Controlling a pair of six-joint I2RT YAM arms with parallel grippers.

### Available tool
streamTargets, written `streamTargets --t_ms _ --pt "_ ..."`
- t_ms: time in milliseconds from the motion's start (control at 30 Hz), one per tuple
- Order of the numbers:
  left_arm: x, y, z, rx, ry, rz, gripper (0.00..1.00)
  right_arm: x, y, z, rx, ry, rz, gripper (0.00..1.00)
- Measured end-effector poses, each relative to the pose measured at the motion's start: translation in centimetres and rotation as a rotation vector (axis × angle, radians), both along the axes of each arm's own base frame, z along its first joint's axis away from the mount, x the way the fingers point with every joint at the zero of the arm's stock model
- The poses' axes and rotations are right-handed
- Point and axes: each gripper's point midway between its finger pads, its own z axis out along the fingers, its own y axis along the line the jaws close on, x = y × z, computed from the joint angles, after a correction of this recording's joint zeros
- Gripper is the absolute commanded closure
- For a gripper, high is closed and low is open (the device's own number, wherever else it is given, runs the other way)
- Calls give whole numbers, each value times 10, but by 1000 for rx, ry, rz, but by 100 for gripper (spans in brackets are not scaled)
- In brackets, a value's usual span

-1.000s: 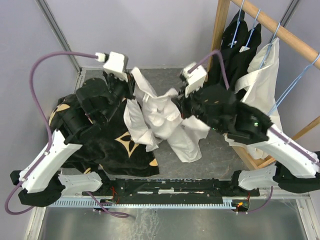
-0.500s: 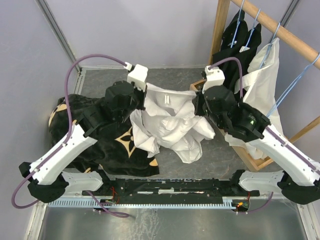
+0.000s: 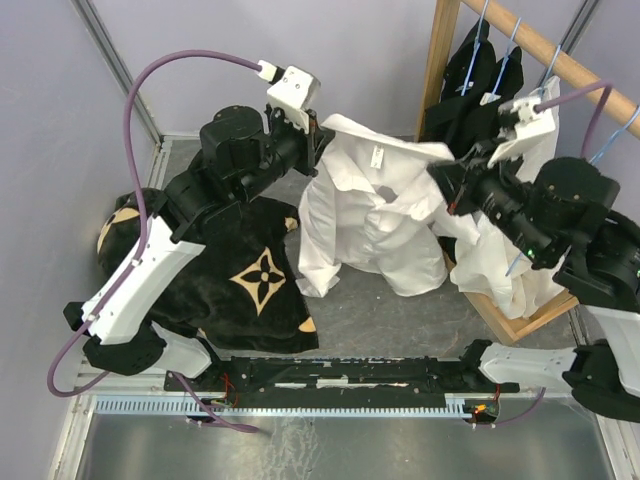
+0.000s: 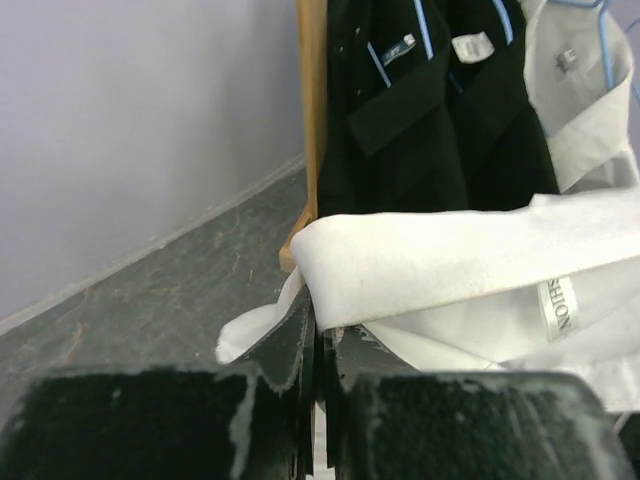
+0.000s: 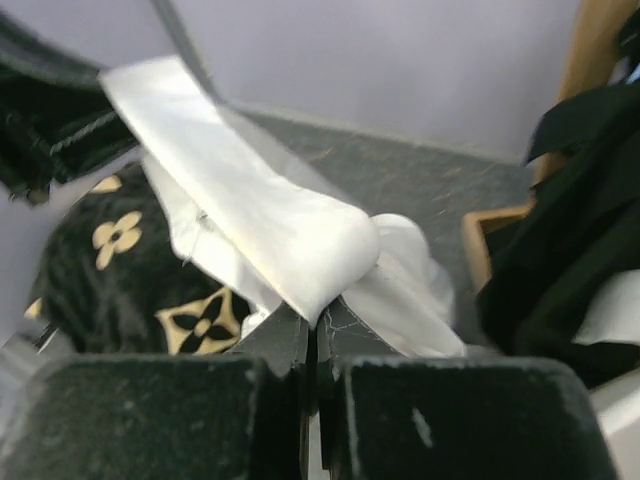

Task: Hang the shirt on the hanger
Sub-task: Adjust the shirt at the center of the board.

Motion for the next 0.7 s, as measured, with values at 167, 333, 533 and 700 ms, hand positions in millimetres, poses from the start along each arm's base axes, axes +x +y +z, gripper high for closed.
streamTargets --t_ms 167,333,533,700 --pt "1 23 -31 81 44 84 97 -17 42 -81 11 171 149 100" --pt "-3 107 -57 223 77 360 97 20 129 -190 -50 390 208 100" --pt "-6 132 -68 343 109 450 97 128 187 -224 139 456 231 100" --pt "7 132 -74 381 117 502 97 162 168 -193 177 368 216 100"
